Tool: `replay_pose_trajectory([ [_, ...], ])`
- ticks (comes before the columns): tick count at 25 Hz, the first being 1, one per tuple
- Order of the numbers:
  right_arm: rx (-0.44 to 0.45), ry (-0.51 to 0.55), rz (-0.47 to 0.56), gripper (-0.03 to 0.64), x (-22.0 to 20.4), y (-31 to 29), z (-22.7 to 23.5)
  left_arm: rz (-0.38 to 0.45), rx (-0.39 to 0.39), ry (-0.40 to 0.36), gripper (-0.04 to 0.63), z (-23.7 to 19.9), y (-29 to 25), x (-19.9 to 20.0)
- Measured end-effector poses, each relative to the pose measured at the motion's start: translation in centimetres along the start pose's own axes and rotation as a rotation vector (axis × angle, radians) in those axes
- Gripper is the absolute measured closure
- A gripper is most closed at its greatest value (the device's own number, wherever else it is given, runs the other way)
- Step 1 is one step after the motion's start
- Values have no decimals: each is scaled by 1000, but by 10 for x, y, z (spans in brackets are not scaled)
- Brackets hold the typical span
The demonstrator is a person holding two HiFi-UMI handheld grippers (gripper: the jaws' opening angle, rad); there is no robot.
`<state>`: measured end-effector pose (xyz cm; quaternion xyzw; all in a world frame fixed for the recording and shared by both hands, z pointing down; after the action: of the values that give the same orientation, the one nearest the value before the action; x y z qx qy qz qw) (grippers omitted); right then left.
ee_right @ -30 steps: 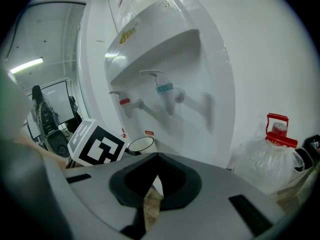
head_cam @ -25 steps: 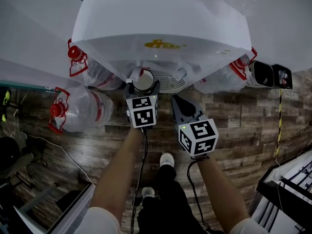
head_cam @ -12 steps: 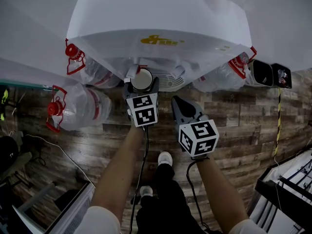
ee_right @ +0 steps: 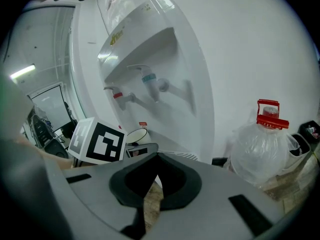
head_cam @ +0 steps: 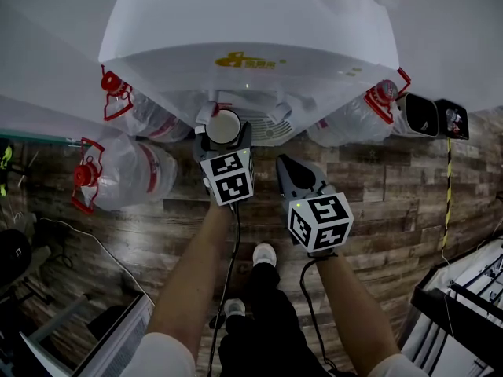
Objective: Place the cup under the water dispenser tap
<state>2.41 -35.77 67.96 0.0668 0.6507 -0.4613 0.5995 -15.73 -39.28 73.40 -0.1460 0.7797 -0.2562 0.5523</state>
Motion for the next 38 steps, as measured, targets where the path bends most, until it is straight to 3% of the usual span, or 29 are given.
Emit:
replay_pose_trajectory([
  [10, 1, -13, -6, 597, -6, 5, -1, 20, 19, 35, 163, 0, 9, -7],
  [23, -27, -1, 30, 597, 11, 38, -31, -36, -71, -36, 163, 3, 65, -2],
  [29, -57, 3, 76, 597, 22, 92, -75, -58, -131, -42, 164, -1, 137, 2],
  [33, -78, -2, 99, 597, 22, 146, -117, -99, -204, -1, 164, -8, 210, 5],
  [38, -108, 14, 121, 597, 40, 210, -171, -68, -259, -62, 166, -16, 314, 32],
])
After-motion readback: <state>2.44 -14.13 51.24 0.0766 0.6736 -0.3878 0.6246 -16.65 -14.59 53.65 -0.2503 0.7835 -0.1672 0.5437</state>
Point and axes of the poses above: the fingertips, and each gripper's own axes: y backward along the fingers, z to its right, x out of its top, the point moved 9 cm from there along y, backward along the fingers, and after that the axes turned 11 degrees about y, right-handed, at the moved point
